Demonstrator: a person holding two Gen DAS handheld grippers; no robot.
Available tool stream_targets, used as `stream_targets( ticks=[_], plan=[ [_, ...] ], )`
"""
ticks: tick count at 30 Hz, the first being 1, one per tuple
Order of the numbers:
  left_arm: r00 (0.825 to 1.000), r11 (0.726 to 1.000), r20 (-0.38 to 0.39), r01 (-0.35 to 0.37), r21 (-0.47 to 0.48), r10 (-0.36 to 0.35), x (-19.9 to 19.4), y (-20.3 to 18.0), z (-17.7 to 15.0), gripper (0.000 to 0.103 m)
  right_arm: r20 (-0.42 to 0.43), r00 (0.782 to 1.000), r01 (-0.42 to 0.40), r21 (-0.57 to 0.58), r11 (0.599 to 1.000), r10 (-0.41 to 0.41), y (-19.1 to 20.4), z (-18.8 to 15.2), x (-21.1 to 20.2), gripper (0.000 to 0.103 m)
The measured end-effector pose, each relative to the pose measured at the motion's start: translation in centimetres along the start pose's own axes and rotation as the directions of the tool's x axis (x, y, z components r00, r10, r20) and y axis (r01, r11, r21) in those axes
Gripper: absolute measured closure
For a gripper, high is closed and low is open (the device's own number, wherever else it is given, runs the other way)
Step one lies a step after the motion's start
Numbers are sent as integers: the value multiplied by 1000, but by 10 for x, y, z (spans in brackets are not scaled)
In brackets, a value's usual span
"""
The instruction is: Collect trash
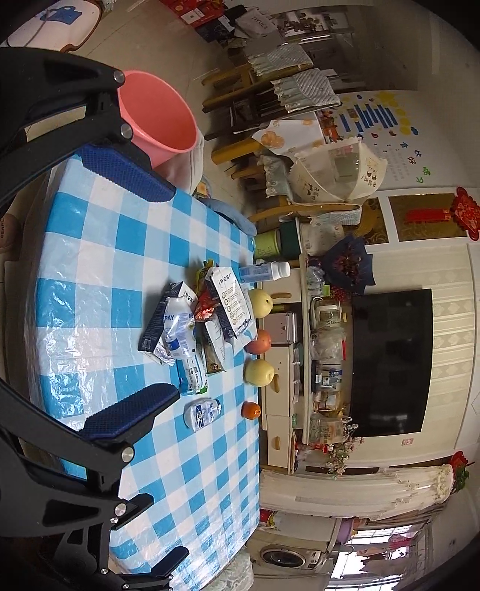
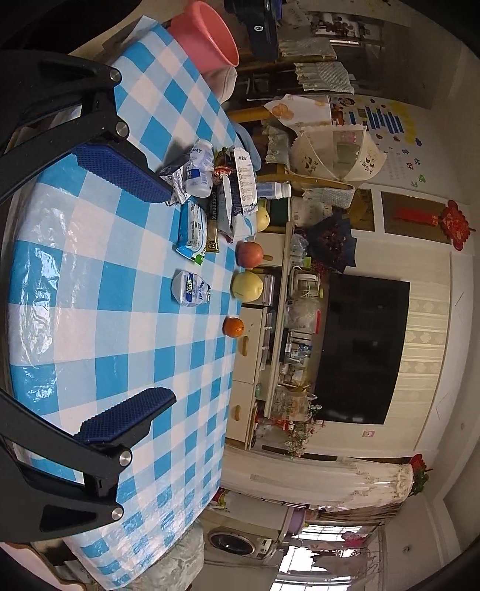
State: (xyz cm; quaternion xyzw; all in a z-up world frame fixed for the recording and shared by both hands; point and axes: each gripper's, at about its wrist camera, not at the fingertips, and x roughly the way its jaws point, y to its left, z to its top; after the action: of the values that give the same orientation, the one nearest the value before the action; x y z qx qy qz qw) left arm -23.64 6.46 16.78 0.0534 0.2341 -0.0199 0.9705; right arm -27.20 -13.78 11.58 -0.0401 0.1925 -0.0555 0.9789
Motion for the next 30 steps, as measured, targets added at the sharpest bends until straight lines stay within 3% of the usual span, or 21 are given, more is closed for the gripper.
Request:
stream_targets(
  ticks=[13,30],
  plan=[
    [999,1000,20,-25,5,25,-12,-2,4,4,53,998,14,-19,1000,-13,3,3,-12,4],
    [1000,1000,-1,-28,-3,28,-11,1,2,4,48,999,19,-18,1000,-19,1,4,-7,4]
  ],
)
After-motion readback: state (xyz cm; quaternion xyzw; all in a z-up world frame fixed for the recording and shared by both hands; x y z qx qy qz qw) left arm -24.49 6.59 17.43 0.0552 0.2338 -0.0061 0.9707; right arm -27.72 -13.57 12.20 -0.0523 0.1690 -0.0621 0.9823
